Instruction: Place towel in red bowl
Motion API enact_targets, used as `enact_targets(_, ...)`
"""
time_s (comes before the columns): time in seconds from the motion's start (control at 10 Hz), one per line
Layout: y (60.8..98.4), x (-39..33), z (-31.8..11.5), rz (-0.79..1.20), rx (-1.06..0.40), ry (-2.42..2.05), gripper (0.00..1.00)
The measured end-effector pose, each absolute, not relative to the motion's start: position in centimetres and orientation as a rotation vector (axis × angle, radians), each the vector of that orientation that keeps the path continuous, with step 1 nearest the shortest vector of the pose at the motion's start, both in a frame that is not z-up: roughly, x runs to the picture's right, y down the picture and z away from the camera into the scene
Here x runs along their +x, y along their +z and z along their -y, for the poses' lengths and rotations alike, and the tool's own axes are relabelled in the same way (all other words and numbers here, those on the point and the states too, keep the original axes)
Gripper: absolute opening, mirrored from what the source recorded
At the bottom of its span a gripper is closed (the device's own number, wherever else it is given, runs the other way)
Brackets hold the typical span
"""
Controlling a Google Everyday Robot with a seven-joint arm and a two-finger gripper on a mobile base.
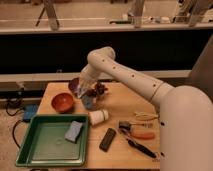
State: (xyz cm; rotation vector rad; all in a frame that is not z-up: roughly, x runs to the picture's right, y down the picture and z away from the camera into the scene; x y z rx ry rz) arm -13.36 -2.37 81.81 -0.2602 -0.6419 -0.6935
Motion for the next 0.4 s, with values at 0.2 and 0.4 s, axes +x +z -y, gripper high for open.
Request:
enact_targets(0.2,81.8,-14.7,1.7,0.659,-0.260,-0.717,0.00)
enact_targets(0.4,82.1,-17.2,0.6,0.682,-0.257,-0.748,0.00)
